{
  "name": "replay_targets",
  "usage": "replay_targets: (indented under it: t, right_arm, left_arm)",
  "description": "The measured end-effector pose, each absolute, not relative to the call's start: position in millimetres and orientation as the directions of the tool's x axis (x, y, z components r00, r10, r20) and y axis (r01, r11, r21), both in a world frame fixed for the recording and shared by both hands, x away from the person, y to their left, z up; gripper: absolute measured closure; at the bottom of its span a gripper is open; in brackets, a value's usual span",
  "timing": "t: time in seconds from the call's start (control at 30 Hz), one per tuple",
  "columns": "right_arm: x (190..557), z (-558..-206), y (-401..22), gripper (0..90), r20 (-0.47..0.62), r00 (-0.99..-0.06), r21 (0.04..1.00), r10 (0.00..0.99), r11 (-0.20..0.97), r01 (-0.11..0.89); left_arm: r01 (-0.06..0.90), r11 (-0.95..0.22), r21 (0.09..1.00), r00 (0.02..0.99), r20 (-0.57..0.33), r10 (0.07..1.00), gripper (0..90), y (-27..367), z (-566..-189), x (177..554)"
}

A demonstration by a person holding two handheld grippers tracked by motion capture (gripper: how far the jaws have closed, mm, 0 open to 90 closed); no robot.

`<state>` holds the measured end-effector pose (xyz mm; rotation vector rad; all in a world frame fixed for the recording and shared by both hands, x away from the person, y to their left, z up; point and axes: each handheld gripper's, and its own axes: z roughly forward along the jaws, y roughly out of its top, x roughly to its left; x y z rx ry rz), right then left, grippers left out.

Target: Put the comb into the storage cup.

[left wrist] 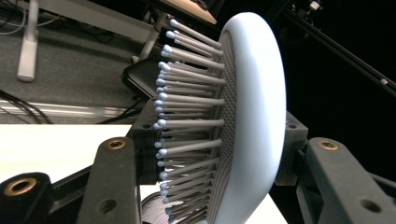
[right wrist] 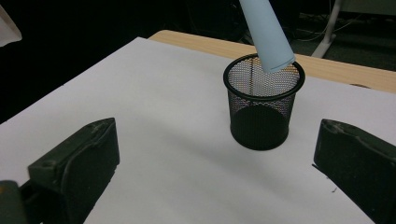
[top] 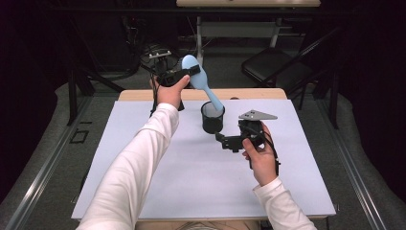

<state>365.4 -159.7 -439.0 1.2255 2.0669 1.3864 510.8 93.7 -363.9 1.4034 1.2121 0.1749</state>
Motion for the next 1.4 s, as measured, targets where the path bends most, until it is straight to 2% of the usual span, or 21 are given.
replay_targets:
  t: [0.17,0.73,1.4]
  right_arm:
    - [365,-439,-157,0.0,0.151,-0.563,0.878,0.812,0.152,0.455]
    - [366,-442,-157,1.0,0.155,-0.556,0.877,0.817,0.145,0.458]
    - [368,-442,-156,1.4,0.163,-0.562,0.877,0.811,0.141,0.459]
  left_arm:
    - [0.521,0.227,0.823,0.442,-0.487,0.753,49.4,95,-365,511]
    - [0.480,0.130,0.868,0.511,-0.397,0.762,49.3,90,-381,514]
    - [0.492,0.117,0.862,0.507,-0.394,0.767,49.0,87,-400,514]
